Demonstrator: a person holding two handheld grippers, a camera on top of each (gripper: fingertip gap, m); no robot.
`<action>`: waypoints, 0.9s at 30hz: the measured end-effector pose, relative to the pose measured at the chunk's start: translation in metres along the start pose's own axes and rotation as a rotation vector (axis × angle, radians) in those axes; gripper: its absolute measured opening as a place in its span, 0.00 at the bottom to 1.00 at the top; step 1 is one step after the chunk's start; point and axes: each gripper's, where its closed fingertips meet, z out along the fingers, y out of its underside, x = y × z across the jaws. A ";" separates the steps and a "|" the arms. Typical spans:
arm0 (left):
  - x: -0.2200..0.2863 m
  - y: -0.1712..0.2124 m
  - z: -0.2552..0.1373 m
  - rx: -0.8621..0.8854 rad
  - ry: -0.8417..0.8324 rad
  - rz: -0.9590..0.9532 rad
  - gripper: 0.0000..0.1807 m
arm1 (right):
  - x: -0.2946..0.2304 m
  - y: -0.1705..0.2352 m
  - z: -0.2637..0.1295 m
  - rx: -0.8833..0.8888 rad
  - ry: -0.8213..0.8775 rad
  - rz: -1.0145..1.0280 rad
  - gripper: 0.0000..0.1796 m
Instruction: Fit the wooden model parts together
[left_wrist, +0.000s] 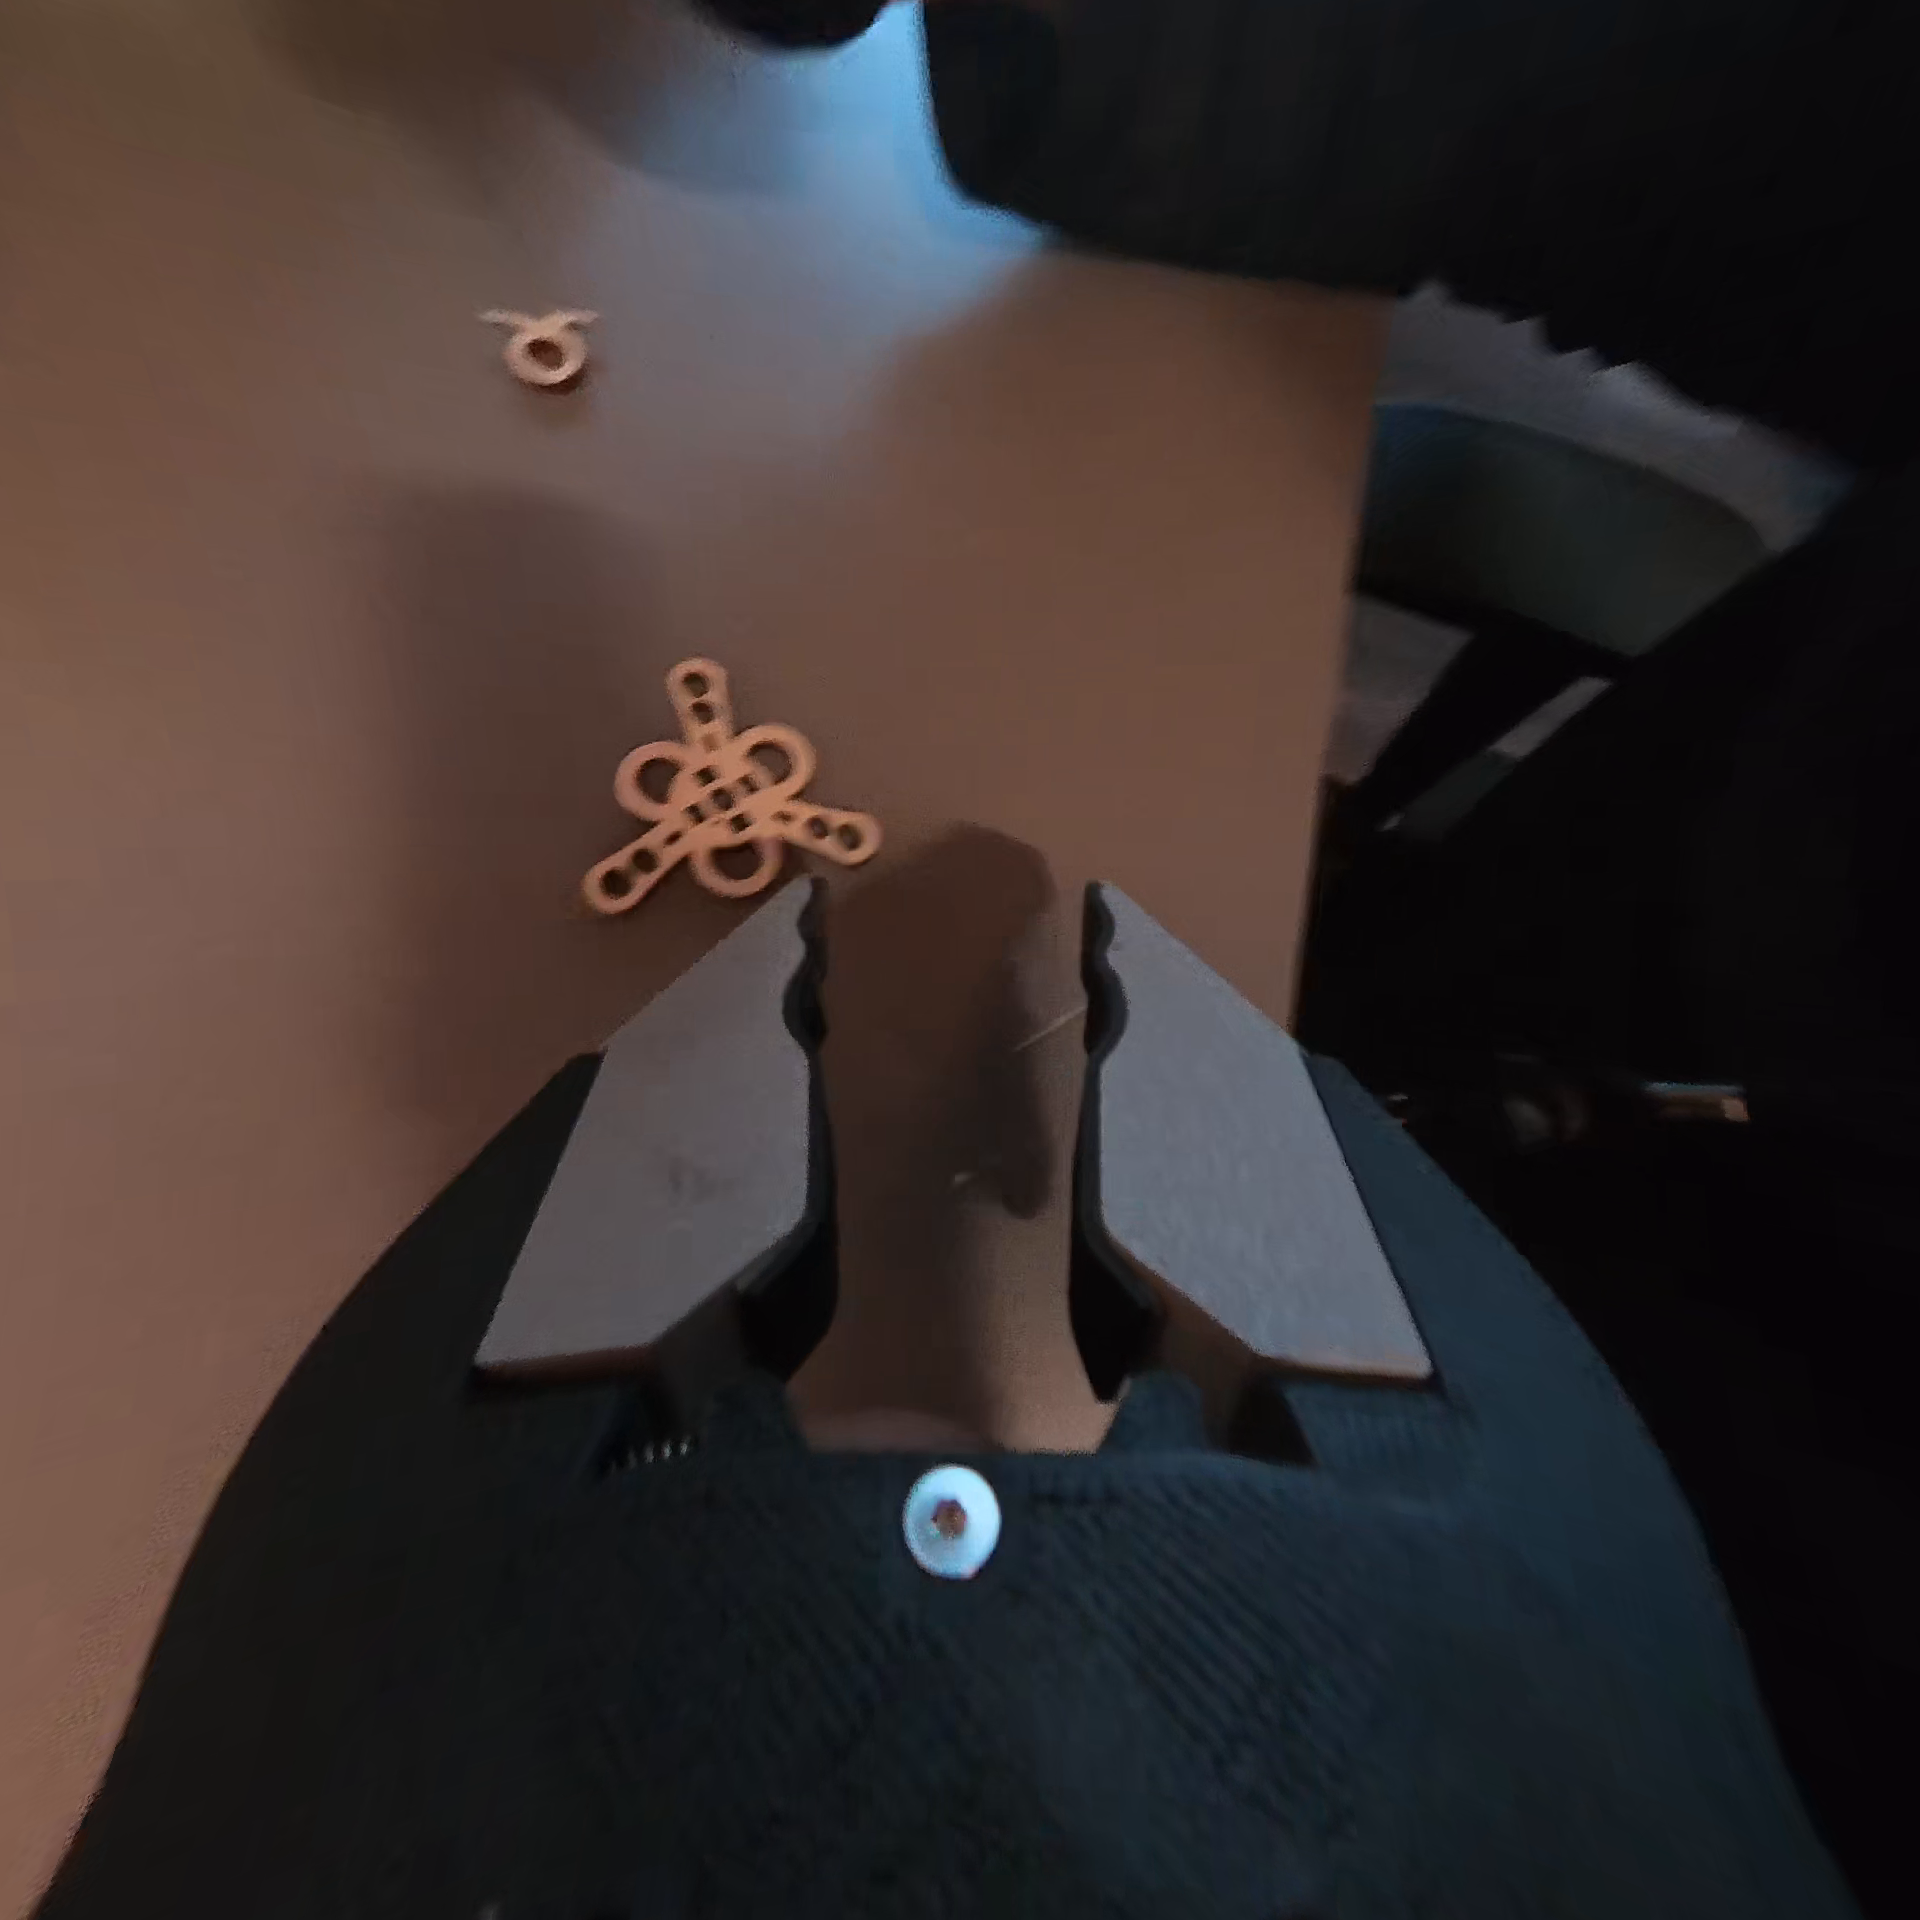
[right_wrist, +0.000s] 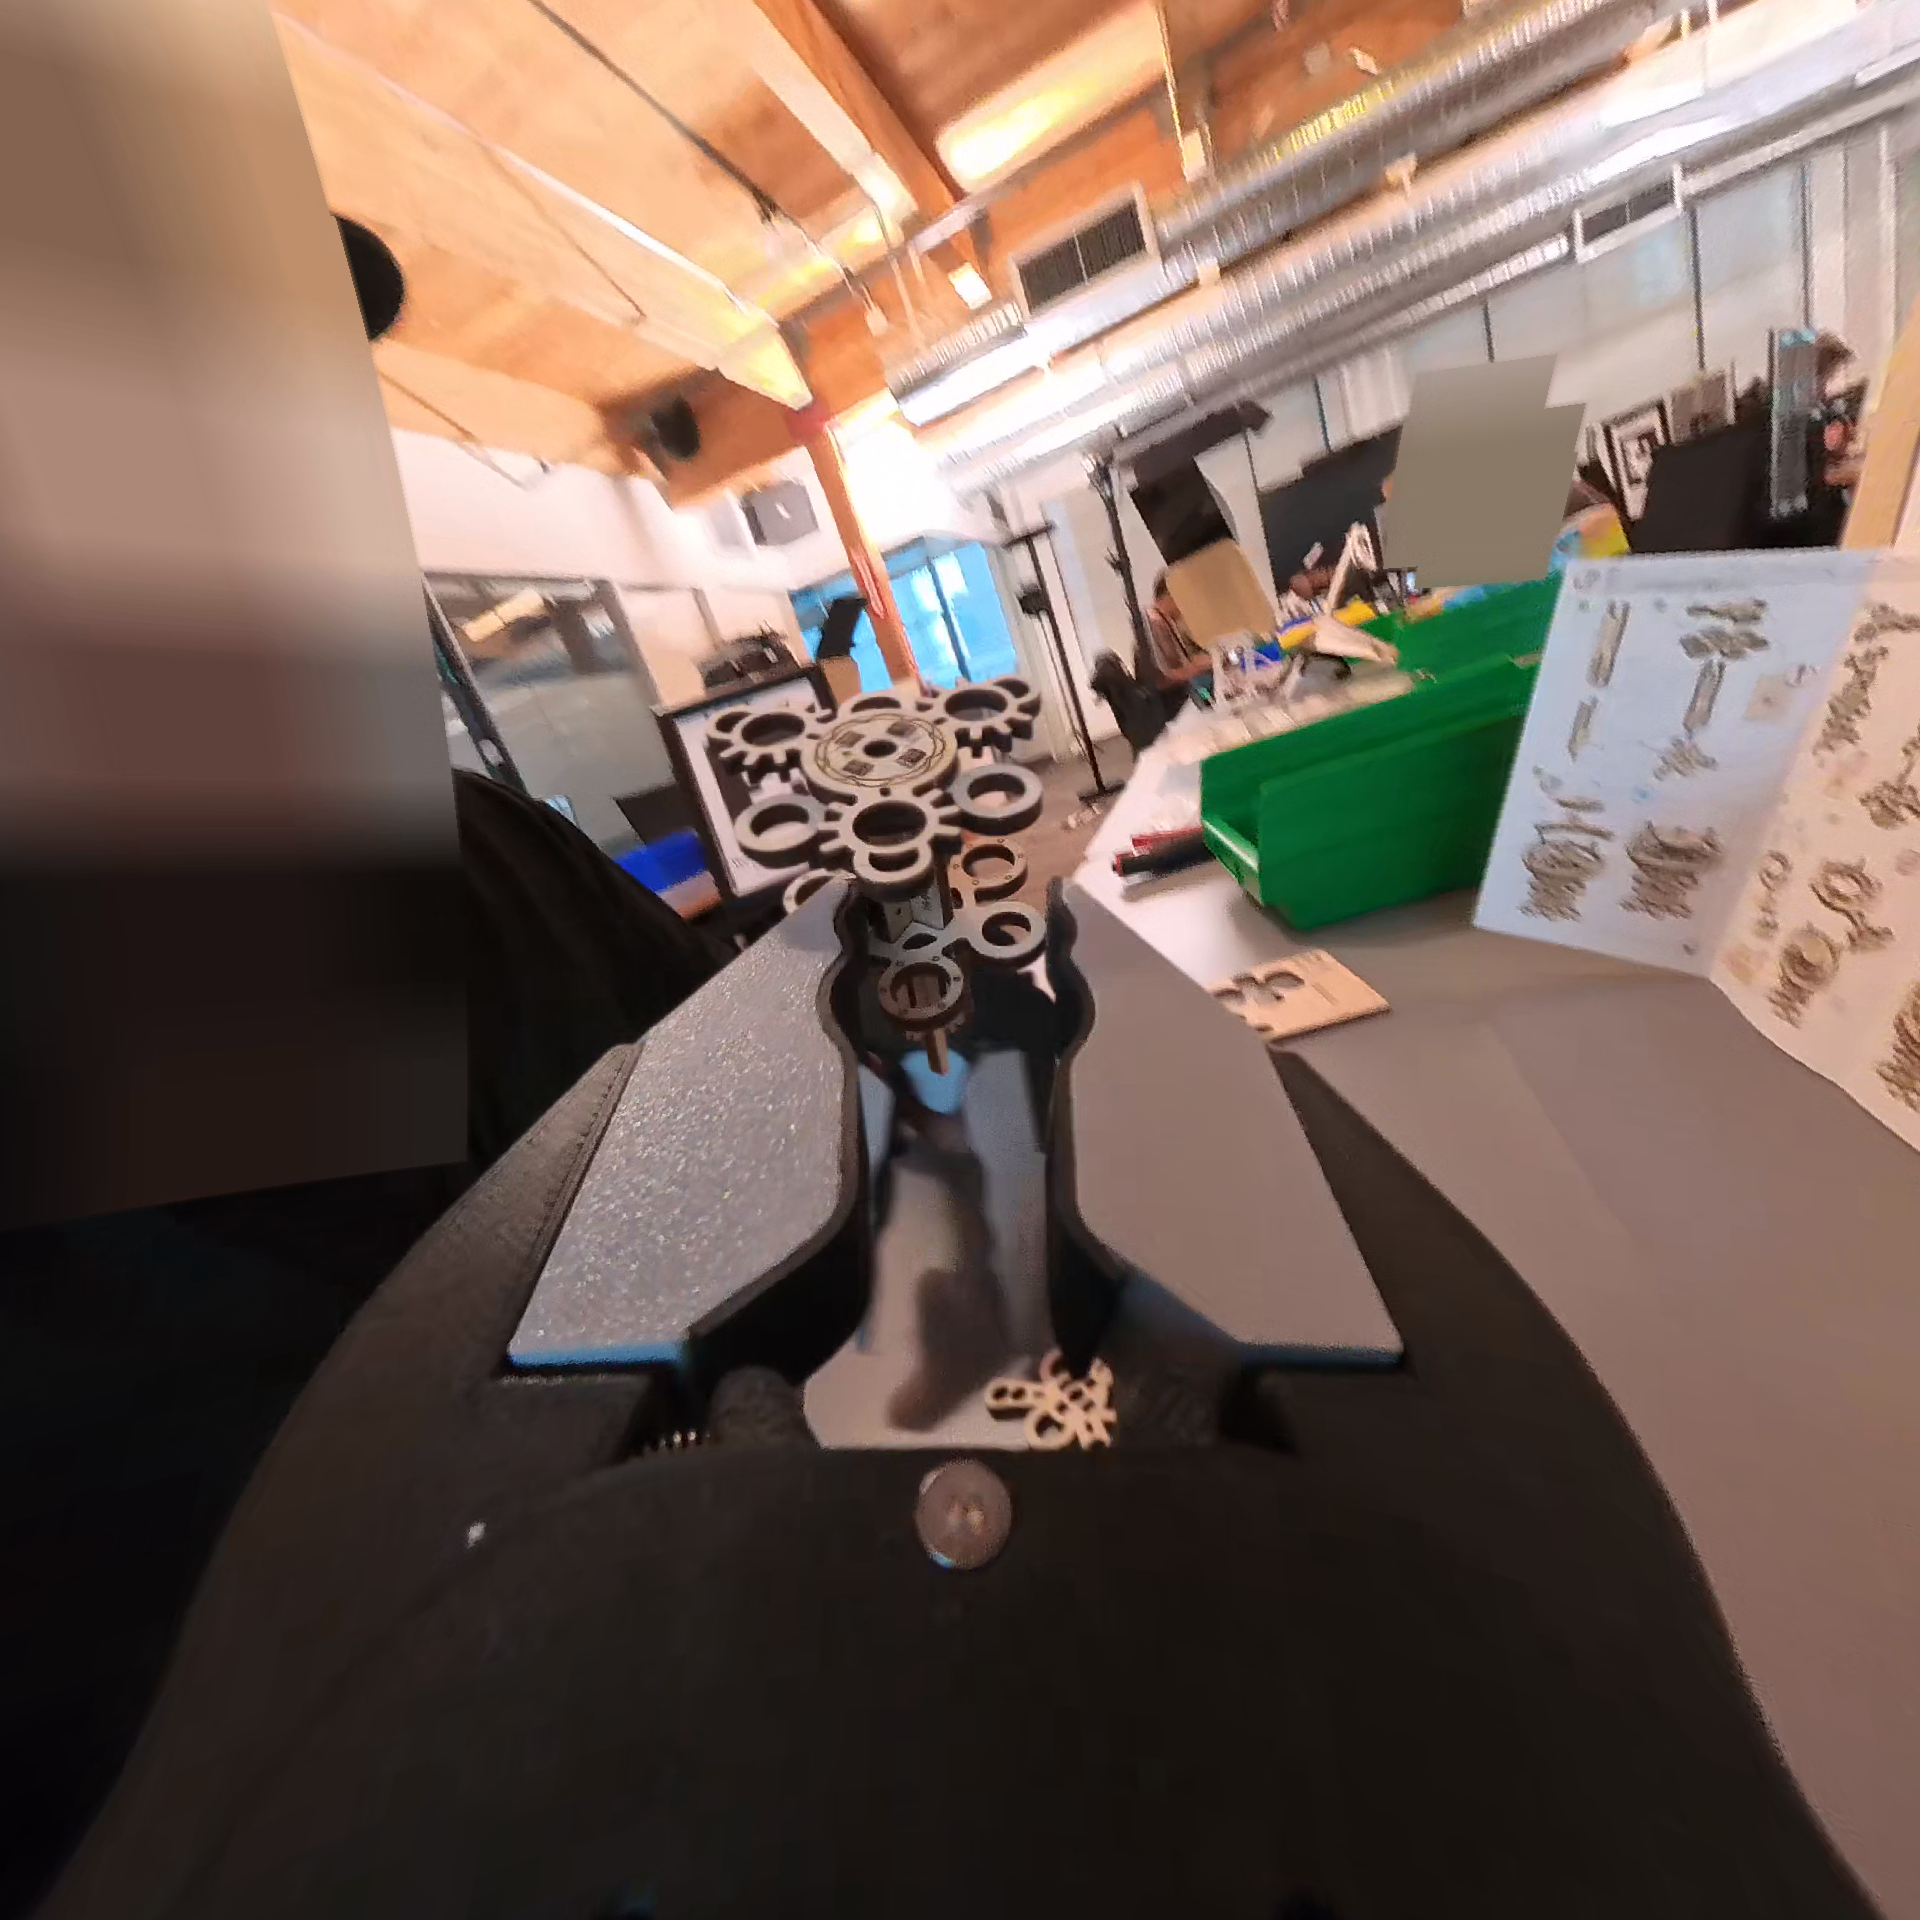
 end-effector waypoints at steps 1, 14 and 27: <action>0.009 -0.005 -0.001 0.031 0.043 -0.002 0.25 | 0.001 0.003 0.001 -0.017 0.008 -0.003 0.16; -0.069 -0.079 -0.080 0.360 -0.281 0.214 0.22 | 0.008 0.039 0.012 -0.194 0.028 0.013 0.17; -0.048 -0.101 -0.068 0.446 0.065 0.233 0.25 | 0.022 0.072 0.015 -0.400 0.104 -0.038 0.17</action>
